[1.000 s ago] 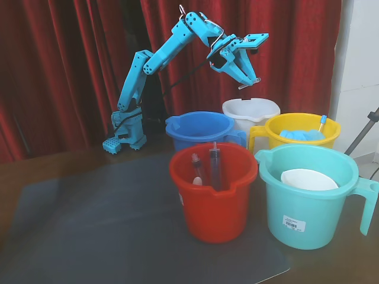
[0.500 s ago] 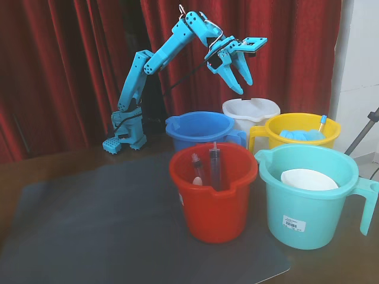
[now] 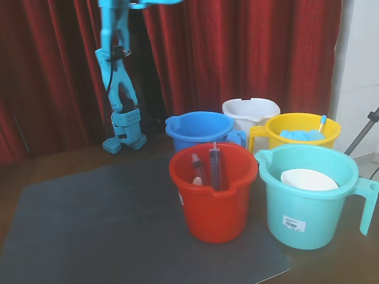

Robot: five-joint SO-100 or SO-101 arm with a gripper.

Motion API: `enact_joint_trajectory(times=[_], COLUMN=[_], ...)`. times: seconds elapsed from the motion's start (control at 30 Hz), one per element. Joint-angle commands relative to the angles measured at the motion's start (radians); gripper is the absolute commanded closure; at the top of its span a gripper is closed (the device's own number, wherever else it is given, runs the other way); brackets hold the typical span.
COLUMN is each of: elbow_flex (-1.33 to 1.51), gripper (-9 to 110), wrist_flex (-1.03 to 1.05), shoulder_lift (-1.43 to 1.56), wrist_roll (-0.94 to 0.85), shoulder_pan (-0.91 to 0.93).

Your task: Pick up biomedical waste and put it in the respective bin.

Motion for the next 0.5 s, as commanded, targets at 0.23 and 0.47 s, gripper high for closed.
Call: enact_joint_trajectory(times=[0.23, 0.47], elbow_flex=[0.336, 0.755], gripper=[102, 102], wrist_flex=[0.325, 0.127], shoulder_lift=[0.324, 0.351], wrist_roll=[-0.824, -1.023], shoulder_pan=[0.538, 0.652])
